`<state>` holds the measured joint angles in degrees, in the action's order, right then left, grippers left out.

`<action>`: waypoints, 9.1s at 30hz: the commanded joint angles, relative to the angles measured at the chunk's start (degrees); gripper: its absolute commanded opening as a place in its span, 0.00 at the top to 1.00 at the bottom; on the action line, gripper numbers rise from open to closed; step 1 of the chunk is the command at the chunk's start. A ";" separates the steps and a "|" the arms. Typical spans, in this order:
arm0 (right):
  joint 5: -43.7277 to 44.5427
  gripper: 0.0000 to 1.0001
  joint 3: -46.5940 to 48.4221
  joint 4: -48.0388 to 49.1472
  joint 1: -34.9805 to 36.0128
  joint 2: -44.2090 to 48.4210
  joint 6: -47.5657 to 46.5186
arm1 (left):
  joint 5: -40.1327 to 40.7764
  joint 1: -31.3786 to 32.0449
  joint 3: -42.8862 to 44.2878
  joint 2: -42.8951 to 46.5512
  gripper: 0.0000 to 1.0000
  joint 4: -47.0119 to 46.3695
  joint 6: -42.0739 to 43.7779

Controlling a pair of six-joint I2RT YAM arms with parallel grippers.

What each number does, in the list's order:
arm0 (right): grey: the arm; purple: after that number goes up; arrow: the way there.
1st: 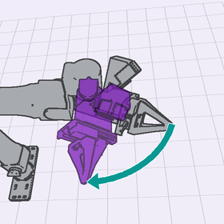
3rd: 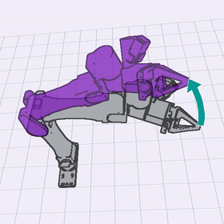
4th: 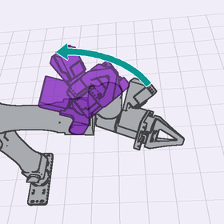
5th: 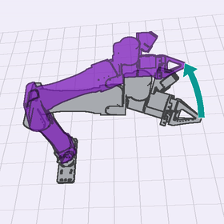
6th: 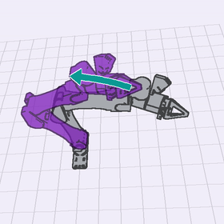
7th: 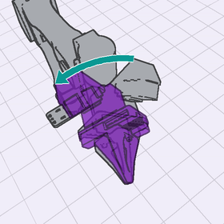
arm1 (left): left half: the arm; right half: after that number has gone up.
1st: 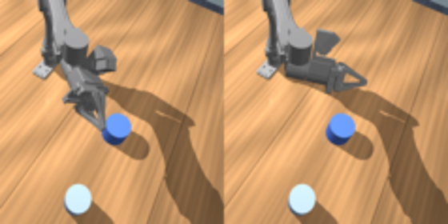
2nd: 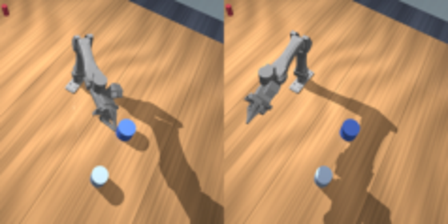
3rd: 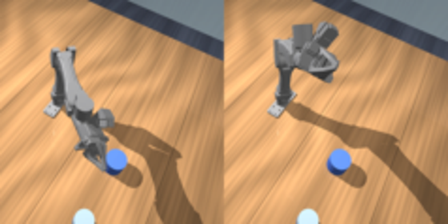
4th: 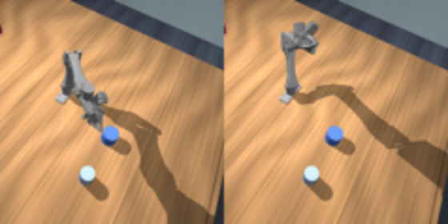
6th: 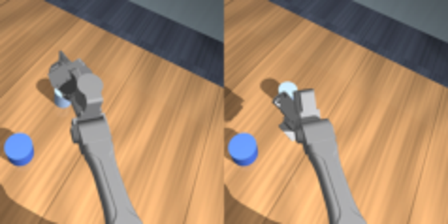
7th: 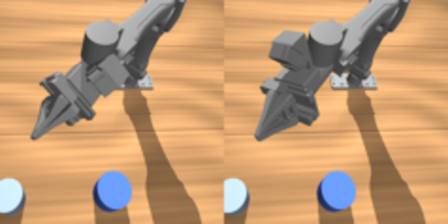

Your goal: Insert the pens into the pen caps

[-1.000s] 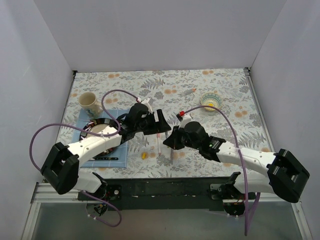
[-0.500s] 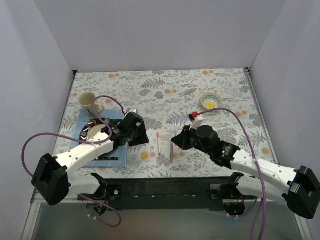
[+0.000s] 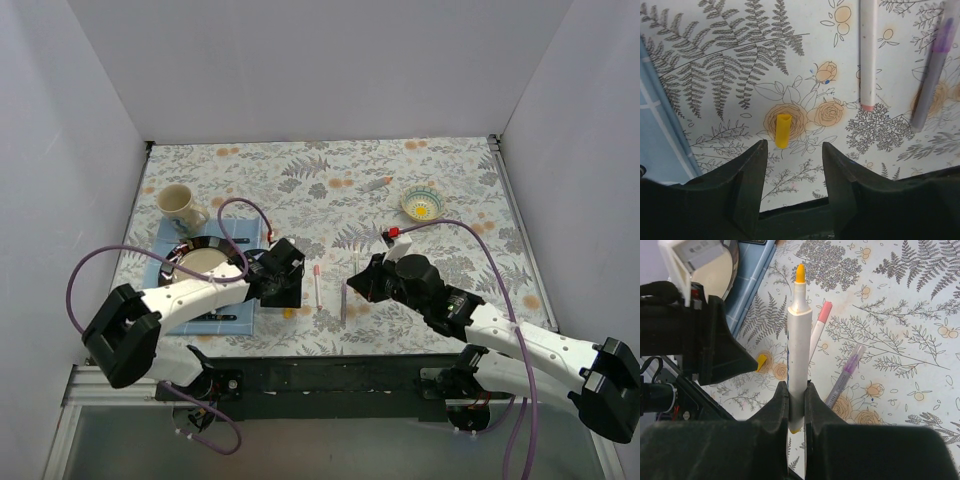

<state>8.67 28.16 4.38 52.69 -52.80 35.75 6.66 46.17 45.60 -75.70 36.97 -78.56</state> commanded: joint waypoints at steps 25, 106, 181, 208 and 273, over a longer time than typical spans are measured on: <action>4.69 0.99 -1.88 -2.19 0.05 9.38 -1.12 | -2.68 2.34 6.16 -12.19 0.74 0.57 16.92; 14.27 0.99 -0.83 -13.26 0.13 27.22 1.87 | 10.13 -6.80 15.58 9.52 0.08 1.42 -39.59; 11.90 0.99 -2.50 -13.35 0.05 29.15 2.66 | -0.85 -10.14 13.02 -23.00 0.79 8.47 -72.61; -29.23 0.99 -9.18 22.77 0.05 5.52 -2.17 | -11.56 -6.71 -1.27 9.31 1.00 -38.49 -24.54; -25.19 0.99 -4.87 26.03 0.14 -2.58 2.05 | -25.03 -6.27 -10.71 14.00 1.00 -55.78 -11.18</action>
<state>-15.79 21.02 27.18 52.64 -55.57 37.71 -20.05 39.77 32.64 -61.84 -20.21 -91.88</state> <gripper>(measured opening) 0.120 0.103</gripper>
